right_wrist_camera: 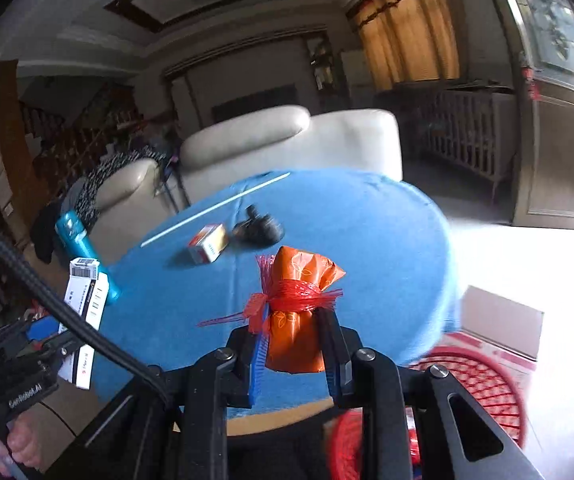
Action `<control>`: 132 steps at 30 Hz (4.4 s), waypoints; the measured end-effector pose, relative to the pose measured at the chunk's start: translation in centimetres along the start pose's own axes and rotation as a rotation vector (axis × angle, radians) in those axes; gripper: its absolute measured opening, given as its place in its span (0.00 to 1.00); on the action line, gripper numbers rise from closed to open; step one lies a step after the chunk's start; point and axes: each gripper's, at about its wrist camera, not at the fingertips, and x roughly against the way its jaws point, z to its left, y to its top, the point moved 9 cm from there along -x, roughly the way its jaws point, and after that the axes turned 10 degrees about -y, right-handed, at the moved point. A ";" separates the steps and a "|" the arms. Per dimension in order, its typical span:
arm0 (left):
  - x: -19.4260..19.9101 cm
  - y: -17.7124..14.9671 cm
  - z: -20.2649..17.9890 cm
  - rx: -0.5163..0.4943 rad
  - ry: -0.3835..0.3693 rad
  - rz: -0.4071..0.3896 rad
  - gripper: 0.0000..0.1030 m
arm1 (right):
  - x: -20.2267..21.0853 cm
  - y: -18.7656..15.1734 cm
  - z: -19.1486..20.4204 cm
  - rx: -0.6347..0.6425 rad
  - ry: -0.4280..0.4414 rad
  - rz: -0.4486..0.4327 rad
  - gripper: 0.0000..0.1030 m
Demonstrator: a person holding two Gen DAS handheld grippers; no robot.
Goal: Collect trash
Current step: 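Carry both items over the red basket and open both tools to drop them, then move both open tools back over the table toward the remaining boxes, then grasp the black plastic bag with the right tool while the left tool grasps the red-white medicine box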
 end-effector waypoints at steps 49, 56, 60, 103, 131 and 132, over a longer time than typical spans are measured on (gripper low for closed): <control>-9.0 0.0 -21.5 -0.143 -0.541 0.378 0.68 | -2.0 -5.5 -18.8 -0.494 -0.030 0.323 0.53; -8.1 2.6 -14.3 -0.117 -0.278 0.241 0.69 | -0.8 -3.4 -17.1 -0.415 -0.052 0.227 0.63; -6.3 4.5 -8.8 -0.105 -0.079 0.129 0.73 | -0.8 -2.3 -13.9 -0.316 -0.074 0.213 0.63; -1.6 -2.5 10.9 0.266 0.216 0.163 0.76 | -3.0 -4.2 2.4 0.022 0.003 0.277 0.63; -4.1 -3.2 5.9 0.128 0.149 0.254 0.76 | -3.0 -1.6 -1.3 -0.057 -0.003 0.253 0.63; -4.3 -2.7 6.5 0.143 0.136 0.257 0.76 | -3.4 -1.2 -1.0 -0.052 0.004 0.257 0.63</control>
